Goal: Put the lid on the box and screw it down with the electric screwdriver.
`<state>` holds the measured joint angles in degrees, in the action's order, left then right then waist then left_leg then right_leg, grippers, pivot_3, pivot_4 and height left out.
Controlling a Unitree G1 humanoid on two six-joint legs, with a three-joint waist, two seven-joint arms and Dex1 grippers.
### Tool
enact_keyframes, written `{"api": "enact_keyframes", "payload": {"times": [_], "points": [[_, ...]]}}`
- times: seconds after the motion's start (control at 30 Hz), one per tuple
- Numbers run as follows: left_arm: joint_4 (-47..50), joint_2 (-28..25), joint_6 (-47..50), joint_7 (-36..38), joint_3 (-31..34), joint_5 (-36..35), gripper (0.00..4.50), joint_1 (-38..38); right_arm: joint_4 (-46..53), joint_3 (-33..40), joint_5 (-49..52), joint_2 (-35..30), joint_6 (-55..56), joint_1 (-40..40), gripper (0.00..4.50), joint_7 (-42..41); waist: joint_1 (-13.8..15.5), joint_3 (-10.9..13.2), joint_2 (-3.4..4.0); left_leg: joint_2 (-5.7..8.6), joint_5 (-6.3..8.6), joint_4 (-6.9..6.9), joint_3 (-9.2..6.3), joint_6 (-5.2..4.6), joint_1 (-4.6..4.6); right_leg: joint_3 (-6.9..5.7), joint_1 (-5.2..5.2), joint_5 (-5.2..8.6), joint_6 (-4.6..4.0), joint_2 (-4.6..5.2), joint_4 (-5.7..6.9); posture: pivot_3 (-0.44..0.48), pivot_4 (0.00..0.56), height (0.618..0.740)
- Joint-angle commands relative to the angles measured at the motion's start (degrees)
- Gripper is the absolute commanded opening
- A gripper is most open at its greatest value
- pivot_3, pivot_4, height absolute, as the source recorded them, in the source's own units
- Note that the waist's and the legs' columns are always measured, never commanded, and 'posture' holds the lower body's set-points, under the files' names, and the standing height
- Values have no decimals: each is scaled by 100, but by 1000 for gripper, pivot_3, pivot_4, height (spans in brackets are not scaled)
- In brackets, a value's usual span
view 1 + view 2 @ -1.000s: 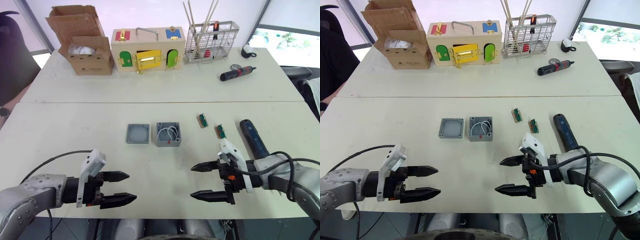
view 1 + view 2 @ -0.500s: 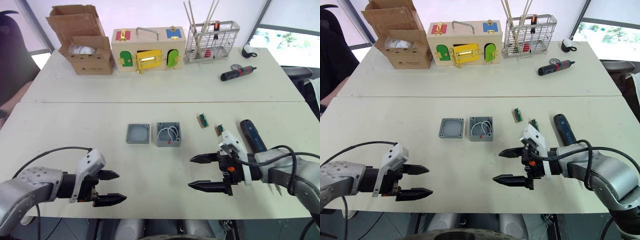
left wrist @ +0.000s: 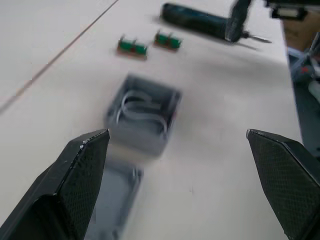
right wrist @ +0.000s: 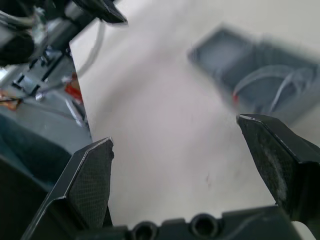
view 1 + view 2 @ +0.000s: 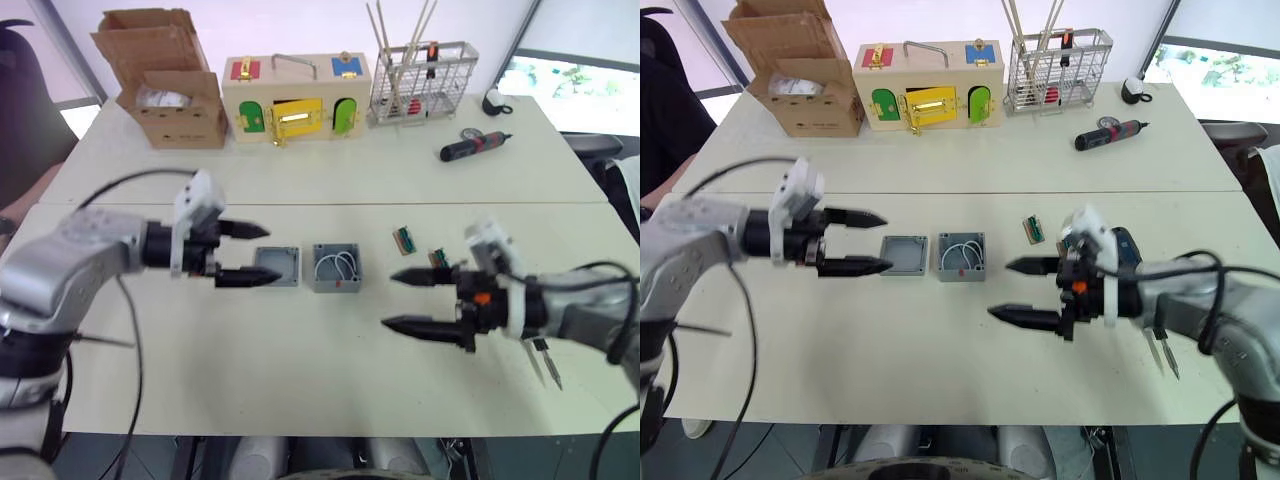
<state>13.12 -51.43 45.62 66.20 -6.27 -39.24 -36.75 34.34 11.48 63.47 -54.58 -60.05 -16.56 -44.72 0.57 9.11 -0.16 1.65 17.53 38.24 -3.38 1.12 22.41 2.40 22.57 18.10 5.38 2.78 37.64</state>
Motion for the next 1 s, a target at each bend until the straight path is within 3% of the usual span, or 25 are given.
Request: {"api": "enact_keyframes", "payload": {"times": [0.03, 0.13, 0.33, 0.5, 0.9, 1.0], "points": [[-342, 187, -746, 827, -1057, 918, 4500, -602, 93, -4, 177, -89, -92, -154, 4440, 65, -27, 0, 0, 0, 1, -6, 1, -1, 0, 1, 4, 0, 0, -1, -1, 0, 150, 740], [-960, 694, -1502, 1335, -1951, 1816, 4500, -1360, 213, -169, -70, -80, 12, -63, 4440, 122, 5, 1, -1, -2, -5, -6, 1, 8, 19, -2, 22, 1, 2, -10, 1, 0, 150, 740], [-1676, 1567, -2193, 1637, -2619, 2608, 4500, -1772, 474, -254, -571, 5, 273, 546, 4440, 402, 6, 3, -5, 0, 2, 16, 4, -5, 29, 2, 26, 2, 2, -11, 16, 0, 150, 740], [-2242, 2003, -2532, 1623, -2762, 3067, 4500, -1792, 654, -251, -692, 106, 352, 763, 4440, 674, -17, 6, -11, -2, 2, 25, 4, -5, 32, 7, 40, 2, 3, -11, 38, 0, 150, 740], [-2866, 2436, -3045, 1638, -2857, 3827, 4500, -1730, 699, -98, -579, 219, 291, 723, 4440, 1123, 22, 6, -10, 0, 7, 93, -10, -15, 84, -5, 57, 1, 4, -11, 51, 0, 150, 740], [-2962, 2576, -3032, 1573, -2811, 3895, 3676, -1741, 726, -82, -546, 256, 283, 729, 4500, 1207, 15, 6, -10, 0, 7, 93, -10, -14, 87, -5, 61, 1, 5, -10, 52, 0, 150, 740]]}}
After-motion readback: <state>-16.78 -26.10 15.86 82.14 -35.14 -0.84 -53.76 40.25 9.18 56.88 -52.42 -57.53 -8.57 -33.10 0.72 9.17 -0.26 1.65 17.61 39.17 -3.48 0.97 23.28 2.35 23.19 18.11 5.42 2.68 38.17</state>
